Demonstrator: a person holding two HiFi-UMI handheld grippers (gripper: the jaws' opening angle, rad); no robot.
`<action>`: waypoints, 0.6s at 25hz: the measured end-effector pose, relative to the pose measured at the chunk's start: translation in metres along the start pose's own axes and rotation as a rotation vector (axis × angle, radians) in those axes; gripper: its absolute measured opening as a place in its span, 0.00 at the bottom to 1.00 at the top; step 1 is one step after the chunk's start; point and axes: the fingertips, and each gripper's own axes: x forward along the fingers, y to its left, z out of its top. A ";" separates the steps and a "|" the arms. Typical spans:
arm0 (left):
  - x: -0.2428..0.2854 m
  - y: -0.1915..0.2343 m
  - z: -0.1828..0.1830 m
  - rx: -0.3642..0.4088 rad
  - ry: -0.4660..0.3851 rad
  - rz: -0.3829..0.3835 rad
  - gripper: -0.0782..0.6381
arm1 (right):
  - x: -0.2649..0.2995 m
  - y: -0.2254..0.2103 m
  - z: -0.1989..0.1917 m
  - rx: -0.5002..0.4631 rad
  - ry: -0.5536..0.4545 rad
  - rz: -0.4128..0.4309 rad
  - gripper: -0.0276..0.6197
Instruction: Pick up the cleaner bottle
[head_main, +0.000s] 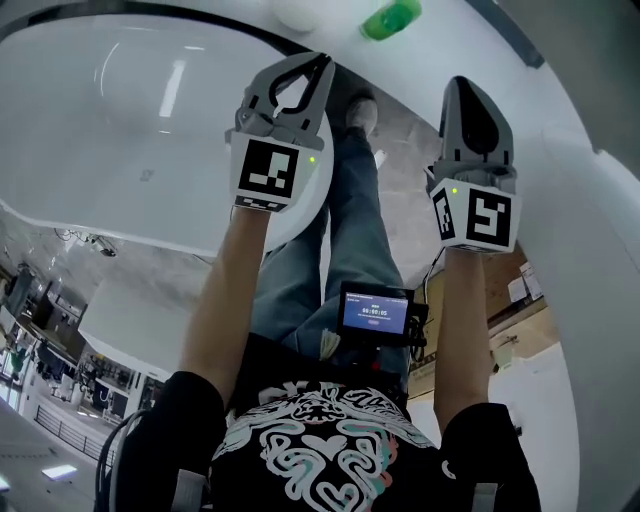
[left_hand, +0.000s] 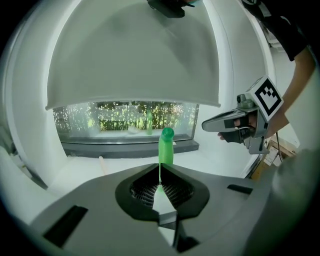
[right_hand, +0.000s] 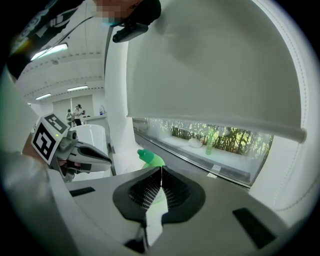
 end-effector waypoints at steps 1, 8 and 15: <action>0.004 0.001 -0.004 -0.002 0.007 0.002 0.13 | 0.003 0.000 -0.003 -0.003 0.005 0.001 0.09; 0.016 -0.008 -0.022 0.003 0.037 -0.027 0.13 | 0.011 0.008 -0.027 -0.007 0.044 0.027 0.09; 0.037 -0.007 -0.034 -0.005 0.047 -0.020 0.14 | 0.027 0.005 -0.039 -0.002 0.050 0.042 0.09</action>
